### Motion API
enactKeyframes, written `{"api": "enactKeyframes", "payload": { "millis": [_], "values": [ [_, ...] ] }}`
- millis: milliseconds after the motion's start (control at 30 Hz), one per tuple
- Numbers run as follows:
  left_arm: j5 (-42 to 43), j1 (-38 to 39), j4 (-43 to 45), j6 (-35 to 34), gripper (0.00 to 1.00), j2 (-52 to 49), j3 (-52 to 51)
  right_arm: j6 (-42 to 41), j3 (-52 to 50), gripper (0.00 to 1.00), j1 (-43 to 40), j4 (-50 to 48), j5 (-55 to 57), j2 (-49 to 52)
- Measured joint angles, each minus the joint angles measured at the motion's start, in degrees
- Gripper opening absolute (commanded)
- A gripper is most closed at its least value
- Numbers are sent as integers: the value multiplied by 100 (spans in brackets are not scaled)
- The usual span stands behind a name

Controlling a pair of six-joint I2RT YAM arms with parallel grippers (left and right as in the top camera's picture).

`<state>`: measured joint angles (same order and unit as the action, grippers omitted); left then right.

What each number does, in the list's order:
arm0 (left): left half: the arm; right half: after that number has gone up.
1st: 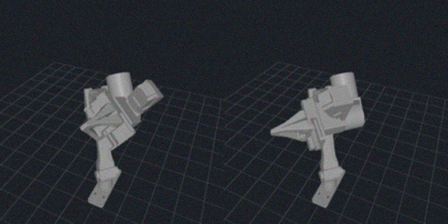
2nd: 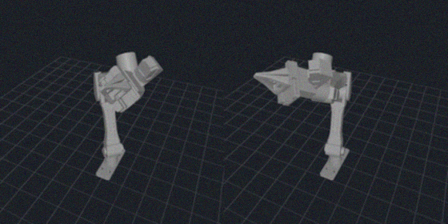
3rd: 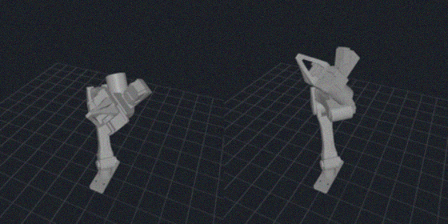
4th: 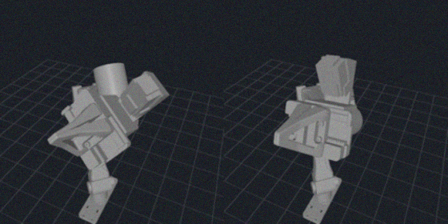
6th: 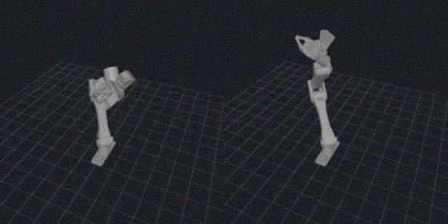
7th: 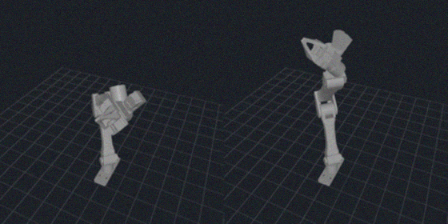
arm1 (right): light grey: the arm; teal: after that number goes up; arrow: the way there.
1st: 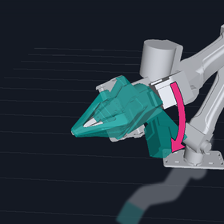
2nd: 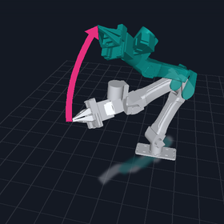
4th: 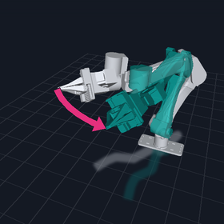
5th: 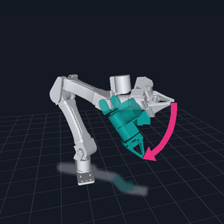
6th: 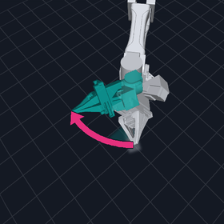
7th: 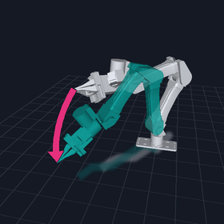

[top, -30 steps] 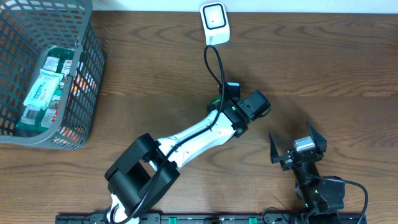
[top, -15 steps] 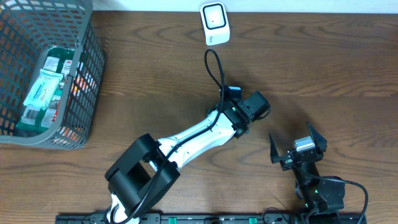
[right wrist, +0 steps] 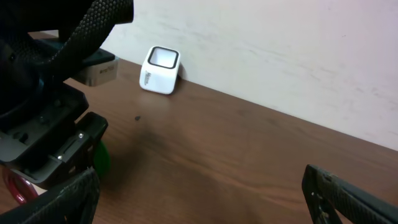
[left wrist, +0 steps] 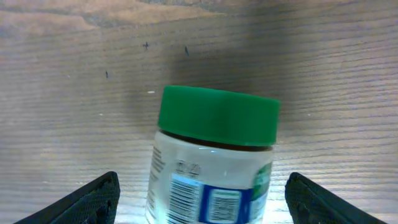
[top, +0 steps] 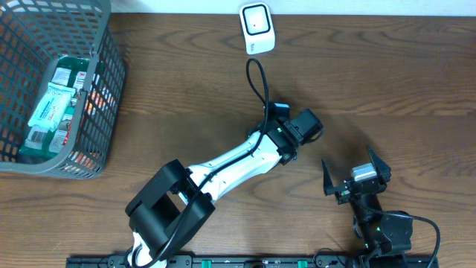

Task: Scan the item barcode
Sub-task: 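Lower the jar onto the table center and open the left gripper, then move the left gripper back into the grey basket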

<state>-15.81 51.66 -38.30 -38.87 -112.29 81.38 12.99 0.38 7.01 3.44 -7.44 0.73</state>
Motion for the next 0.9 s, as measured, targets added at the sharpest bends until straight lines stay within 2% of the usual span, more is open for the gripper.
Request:
{"api": "enactKeyframes", "payload": {
  "millis": [233,433,667,900],
  "values": [
    [-2,-146,-83,350,86,11,282,0,0,99,0,0,0,0],
    [48,-531,-1034,566,86,214,977,0,0,99,0,0,0,0],
    [282,-1690,-2627,1064,86,938,2459,0,0,99,0,0,0,0],
    [358,-3289,-3392,1523,89,1523,3276,0,0,99,0,0,0,0]
  ]
}}
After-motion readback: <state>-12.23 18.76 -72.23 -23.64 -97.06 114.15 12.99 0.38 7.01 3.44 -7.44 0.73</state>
